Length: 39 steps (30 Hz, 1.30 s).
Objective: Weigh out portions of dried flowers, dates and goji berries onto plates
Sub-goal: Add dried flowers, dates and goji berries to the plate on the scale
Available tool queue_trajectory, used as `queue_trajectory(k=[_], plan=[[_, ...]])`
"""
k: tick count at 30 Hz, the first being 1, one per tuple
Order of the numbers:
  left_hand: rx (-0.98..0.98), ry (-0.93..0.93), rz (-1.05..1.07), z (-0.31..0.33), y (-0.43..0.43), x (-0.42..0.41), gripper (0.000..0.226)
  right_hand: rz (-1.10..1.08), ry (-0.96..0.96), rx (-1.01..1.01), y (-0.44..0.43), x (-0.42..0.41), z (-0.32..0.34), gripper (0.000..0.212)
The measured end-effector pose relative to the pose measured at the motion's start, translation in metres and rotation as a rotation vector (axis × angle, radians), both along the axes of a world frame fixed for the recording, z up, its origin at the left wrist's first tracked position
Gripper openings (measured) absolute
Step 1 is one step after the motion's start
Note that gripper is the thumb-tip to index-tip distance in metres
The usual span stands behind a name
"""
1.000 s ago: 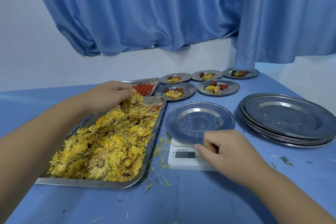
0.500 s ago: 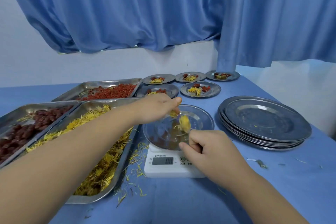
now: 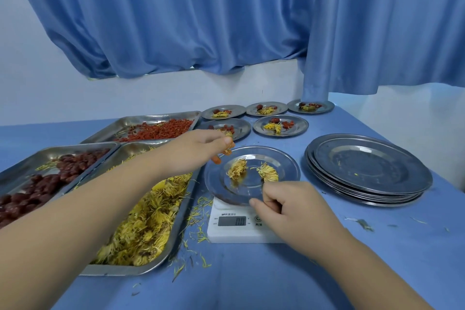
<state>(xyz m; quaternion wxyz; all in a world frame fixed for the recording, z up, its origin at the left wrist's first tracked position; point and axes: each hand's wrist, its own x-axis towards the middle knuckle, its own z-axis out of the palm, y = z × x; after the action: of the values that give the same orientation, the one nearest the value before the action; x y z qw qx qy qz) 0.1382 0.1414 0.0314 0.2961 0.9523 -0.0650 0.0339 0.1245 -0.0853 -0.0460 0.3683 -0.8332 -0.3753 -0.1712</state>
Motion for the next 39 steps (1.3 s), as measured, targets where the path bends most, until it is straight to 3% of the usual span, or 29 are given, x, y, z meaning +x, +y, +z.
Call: queue_trajectory(k=[7,12,16,20,25,33,39], plan=[[-0.194,-0.027,0.061,-0.004,0.048,-0.046,0.032,0.003,-0.157,-0.021,0.016,-0.022,0.002,0.046],[-0.096,-0.029,0.185,0.002,0.108,-0.073,0.03,0.042,-0.283,-0.085,0.056,-0.028,0.012,0.04],[-0.084,-0.062,0.393,0.009,0.172,-0.089,0.032,0.023,-0.271,-0.057,0.09,-0.027,0.011,0.035],[0.007,-0.079,0.557,-0.001,0.235,-0.103,0.036,0.009,-0.306,-0.202,0.094,-0.031,-0.006,0.025],[0.176,-0.02,0.686,-0.035,0.289,-0.104,0.023,0.073,-0.34,-0.235,0.091,-0.037,-0.018,0.023],[0.398,0.08,0.616,-0.057,0.311,-0.075,0.049,0.067,-0.315,-0.211,0.099,-0.031,-0.015,0.022],[0.504,0.278,0.571,-0.061,0.313,-0.053,0.068,0.057,-0.269,-0.227,0.096,-0.027,-0.016,0.023]])
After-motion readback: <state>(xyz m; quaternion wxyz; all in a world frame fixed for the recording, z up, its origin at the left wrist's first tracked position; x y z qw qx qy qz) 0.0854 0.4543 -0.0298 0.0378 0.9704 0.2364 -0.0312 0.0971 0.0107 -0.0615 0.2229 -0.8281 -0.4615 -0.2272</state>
